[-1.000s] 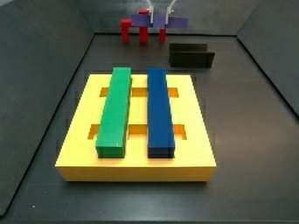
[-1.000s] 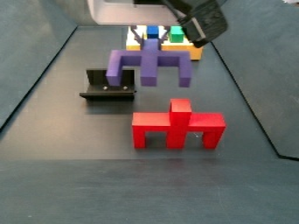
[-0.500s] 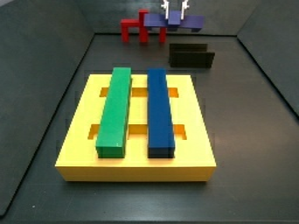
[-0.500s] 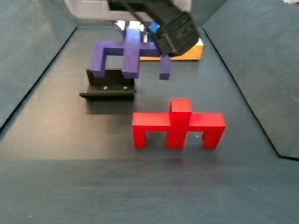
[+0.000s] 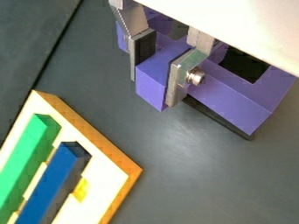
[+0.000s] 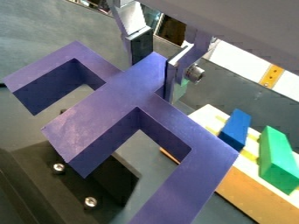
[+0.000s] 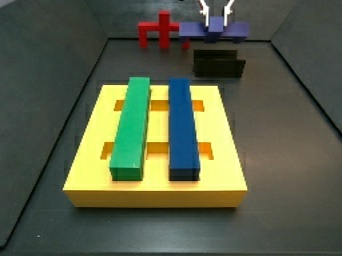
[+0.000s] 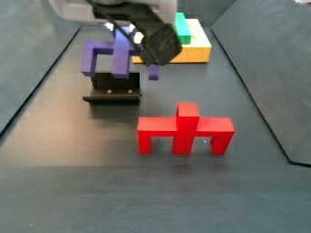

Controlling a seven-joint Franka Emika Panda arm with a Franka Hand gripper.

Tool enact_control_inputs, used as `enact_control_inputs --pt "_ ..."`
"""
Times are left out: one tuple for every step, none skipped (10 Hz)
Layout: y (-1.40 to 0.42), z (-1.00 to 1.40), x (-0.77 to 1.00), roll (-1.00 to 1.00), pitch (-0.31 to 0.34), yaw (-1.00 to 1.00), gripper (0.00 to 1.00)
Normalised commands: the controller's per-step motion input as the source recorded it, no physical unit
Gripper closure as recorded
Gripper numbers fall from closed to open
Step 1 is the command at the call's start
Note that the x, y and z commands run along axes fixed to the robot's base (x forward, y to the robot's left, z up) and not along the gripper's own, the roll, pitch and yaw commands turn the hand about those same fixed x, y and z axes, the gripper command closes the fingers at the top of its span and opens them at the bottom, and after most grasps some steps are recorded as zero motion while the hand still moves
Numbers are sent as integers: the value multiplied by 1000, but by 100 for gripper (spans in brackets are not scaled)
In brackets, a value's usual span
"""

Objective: Pick up the purple object. Move up. Place the purple object on the fixture. Regrasp the purple object. Move to above the board. Insert the purple object.
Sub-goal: Place the purple object on the fixture.

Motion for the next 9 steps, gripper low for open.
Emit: enact_control_inputs --pt "0 -566 551 134 -23 0 100" --pt "0 -580 397 0 -131 0 100" --pt "0 -511 369 0 -154 0 100" --pt "0 -460 277 6 -91 0 100" --pt "0 -326 146 0 -80 0 100" --pt "0 -271 0 0 -111 0 100" --pt "0 -294 -163 0 -74 -57 100" --pt "9 -157 -186 -69 -51 -26 100" --pt "20 -134 -37 -69 -60 0 100"
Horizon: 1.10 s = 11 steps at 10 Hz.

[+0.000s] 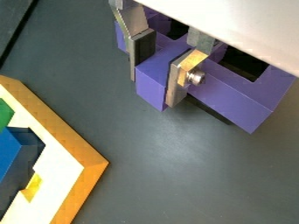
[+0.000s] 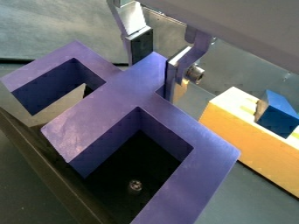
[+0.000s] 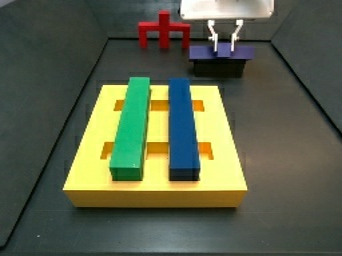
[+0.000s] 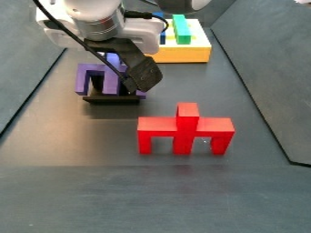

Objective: Pick up the purple object. Move up. Place the purple object on the fixture. Regrasp the purple object. Move to above the board. Insert the purple object.
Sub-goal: Place the purple object on the fixture, then regrasp the purple object.

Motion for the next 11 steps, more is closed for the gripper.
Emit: enact_control_inputs --pt "0 0 0 0 -6 0 100" --pt "0 0 0 0 0 0 100" --pt "0 0 0 0 0 0 0" --pt "-160 520 -140 711 -71 0 0" --pt "-163 557 151 886 0 20 0" --pt "-154 451 223 969 49 29 0" --pt "-134 343 191 1000 9 29 0" --pt "-74 263 217 1000 0 43 0" --pt "-17 183 271 1000 31 89 0" --pt "0 97 269 1000 37 97 0" --pt "0 49 294 1000 34 109 0"
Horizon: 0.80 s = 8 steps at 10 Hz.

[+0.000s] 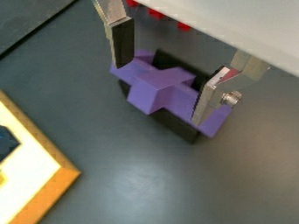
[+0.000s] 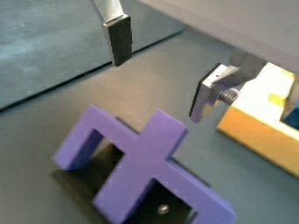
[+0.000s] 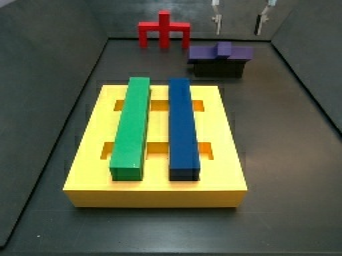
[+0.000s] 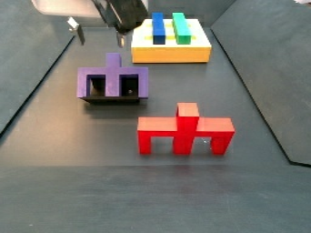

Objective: Pick up the purple object. Move up. Place the purple object on the fixture. Regrasp the purple object. Move to above the board. Insert the purple object.
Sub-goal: Regrasp the purple object.

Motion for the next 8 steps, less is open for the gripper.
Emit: enact_control_inputs --pt "0 46 274 1000 43 140 0" --pt "0 26 231 1000 37 137 0" --pt "0 3 77 1000 86 160 0" --pt "0 0 0 1000 17 217 0" --pt "0 0 0 1000 0 251 0" --pt "-6 0 0 1000 0 283 0" --pt "-91 0 23 1000 0 360 0" --pt "-103 0 0 1000 0 349 0"
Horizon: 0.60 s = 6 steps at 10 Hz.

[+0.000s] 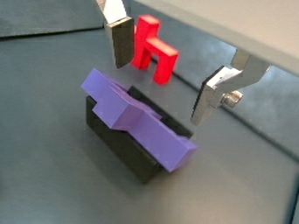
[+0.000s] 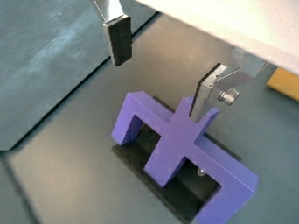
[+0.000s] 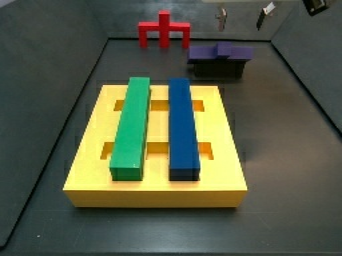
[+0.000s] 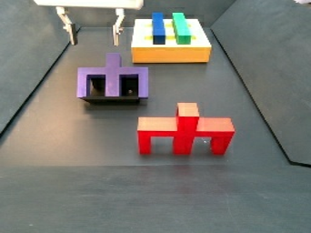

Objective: Pick up the purple object. Move up. Place the purple object on the fixture. Regrasp the purple object. Move to above the board. Insert the purple object.
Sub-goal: Regrasp the purple object.

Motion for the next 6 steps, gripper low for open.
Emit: enact_control_inputs --pt "-131 0 0 1000 0 323 0" --pt "-191 0 0 1000 0 283 0" --pt "-197 -3 0 1000 6 271 0" --pt "-203 -54 0 1000 3 243 0" --pt "-194 -71 0 1000 0 237 0" --pt "-189 0 17 854 0 214 0"
